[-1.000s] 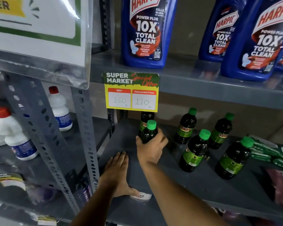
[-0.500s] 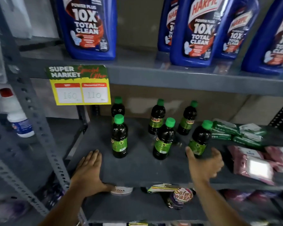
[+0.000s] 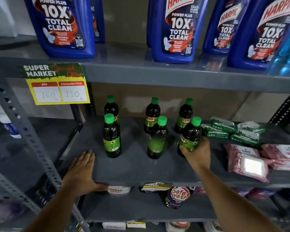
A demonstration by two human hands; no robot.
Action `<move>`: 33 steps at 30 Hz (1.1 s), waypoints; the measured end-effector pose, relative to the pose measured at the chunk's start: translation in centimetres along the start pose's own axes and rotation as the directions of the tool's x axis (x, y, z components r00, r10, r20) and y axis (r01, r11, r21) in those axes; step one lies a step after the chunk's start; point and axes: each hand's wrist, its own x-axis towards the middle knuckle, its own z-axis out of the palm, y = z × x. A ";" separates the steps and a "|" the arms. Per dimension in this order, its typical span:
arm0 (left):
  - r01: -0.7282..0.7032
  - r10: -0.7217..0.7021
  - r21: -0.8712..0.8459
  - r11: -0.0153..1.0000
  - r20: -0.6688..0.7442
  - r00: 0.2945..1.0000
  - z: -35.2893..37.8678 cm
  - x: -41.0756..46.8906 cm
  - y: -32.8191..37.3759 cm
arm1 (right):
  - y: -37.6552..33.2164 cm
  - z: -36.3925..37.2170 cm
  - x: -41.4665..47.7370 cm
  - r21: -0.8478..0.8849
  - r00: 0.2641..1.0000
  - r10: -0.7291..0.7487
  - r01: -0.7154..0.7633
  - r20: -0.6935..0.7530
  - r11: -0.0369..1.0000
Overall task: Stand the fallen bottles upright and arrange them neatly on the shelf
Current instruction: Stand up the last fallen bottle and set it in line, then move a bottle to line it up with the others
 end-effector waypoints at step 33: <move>-0.016 0.018 0.047 0.999 -0.043 0.999 0.1 -0.2 0.1 | 3.6 -2.4 -5.3 0.013 0.990 0.042 -0.044 0.133 0.999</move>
